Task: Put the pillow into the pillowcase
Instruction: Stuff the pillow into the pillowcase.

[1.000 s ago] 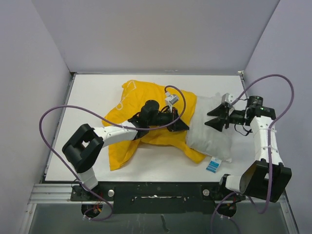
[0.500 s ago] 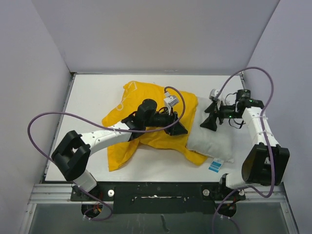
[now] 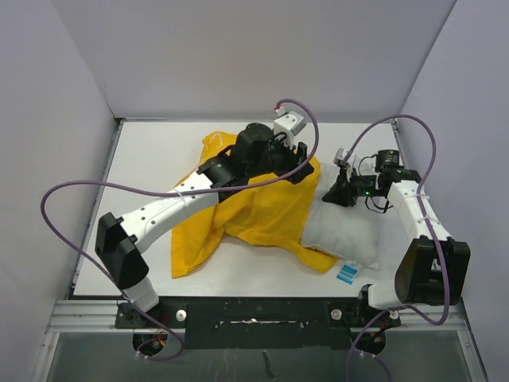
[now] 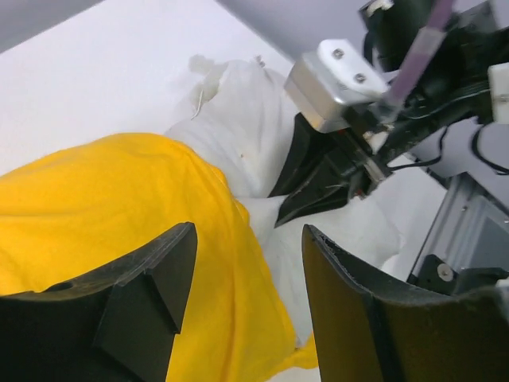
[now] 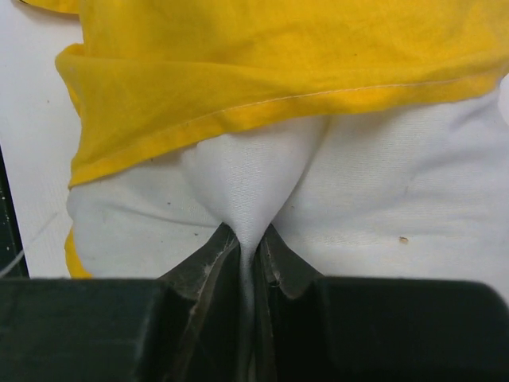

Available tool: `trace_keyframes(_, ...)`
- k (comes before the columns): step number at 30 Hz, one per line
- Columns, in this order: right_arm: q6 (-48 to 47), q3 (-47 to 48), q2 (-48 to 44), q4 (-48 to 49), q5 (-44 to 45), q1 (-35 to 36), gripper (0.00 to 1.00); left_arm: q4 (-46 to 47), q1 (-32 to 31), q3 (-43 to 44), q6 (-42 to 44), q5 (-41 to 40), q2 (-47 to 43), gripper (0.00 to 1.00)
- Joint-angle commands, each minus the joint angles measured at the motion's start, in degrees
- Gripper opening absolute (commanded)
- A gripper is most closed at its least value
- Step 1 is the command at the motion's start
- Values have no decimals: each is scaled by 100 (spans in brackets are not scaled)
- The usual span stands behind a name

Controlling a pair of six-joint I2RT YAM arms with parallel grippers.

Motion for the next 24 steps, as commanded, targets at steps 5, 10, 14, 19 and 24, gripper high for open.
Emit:
trace_keyframes(5, 436, -109, -68, 243, -645, -36, 3, -988, -188, 1120, 385, -267, 1347, 52)
trace_keyframes(10, 506, -126, -66, 283, -742, -51, 2, -1361, -184, 1400, 466, -361, 1650, 30)
trace_keyframes(14, 558, -135, -54, 322, -772, -52, 2, -1231, -165, 1360, 298, -41, 1552, 3)
trace_keyframes(19, 1032, -227, -52, 686, -1120, -14, 1, -2, -159, 983, -372, 1411, 1111, 0)
trace_keyframes(24, 3748, -578, -584, 3470, -1688, 233, 0, 1858, 35, 1295, -1932, 3141, 1326, 0)
